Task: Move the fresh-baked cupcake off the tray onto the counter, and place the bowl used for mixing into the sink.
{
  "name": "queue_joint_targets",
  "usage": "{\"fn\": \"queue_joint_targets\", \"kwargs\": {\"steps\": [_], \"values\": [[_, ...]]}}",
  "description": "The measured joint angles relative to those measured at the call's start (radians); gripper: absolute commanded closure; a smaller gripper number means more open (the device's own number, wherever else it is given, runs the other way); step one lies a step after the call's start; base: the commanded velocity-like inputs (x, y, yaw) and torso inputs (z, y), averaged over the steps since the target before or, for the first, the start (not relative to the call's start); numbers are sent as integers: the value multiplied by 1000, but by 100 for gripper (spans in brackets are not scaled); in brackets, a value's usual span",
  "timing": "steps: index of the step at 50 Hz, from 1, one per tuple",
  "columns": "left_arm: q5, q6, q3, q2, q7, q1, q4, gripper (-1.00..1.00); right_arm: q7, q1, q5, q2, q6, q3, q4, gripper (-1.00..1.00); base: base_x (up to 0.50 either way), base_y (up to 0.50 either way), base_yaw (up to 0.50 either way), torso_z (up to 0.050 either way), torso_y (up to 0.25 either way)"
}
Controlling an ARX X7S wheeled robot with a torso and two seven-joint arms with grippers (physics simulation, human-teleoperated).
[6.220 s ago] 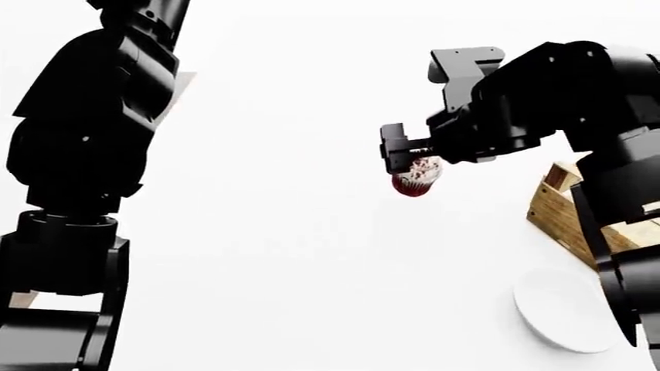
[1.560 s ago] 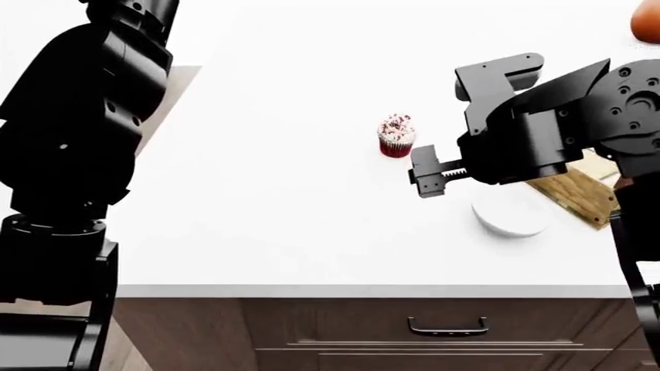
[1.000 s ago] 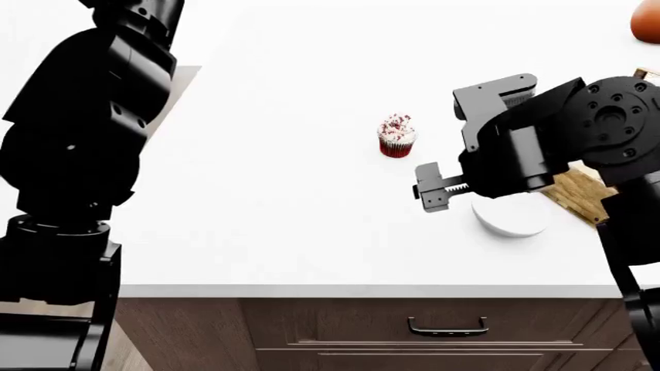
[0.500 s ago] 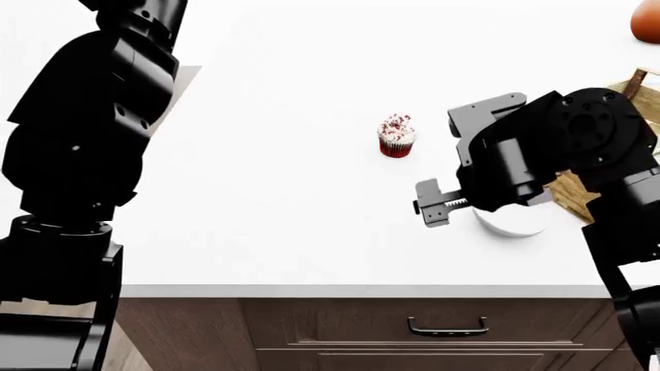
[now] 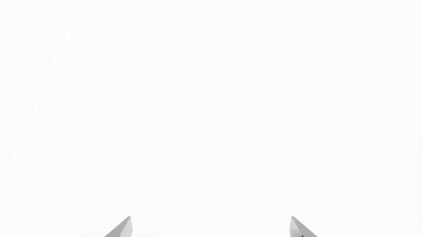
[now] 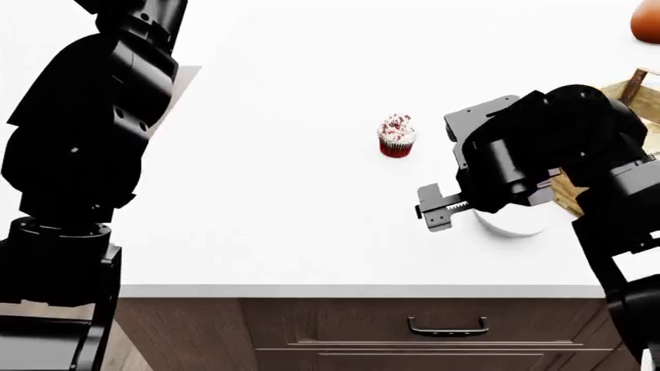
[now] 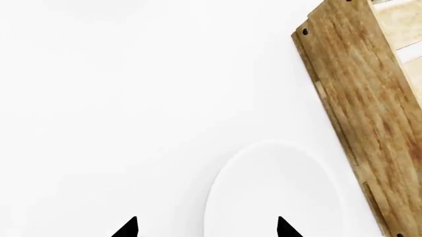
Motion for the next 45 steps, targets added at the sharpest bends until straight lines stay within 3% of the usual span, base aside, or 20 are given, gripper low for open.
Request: {"fn": "queue_joint_targets", "kwargs": {"steps": [35,36,45], "values": [[-2,8,9,1,-1,2,-8,-100,-184,54,-143,-70,-33,-158,161,-100,0,0,0,0,0],[-2,9,9,1,-1,2,-9,-100,-186,54,-144,-70,-34,-160,164,100,0,0,0,0,0],[4,19,13,8,2,-1,-23,-100,-178,53,-136,-68,-38,-158,167,100,0,0,0,0,0]]}}
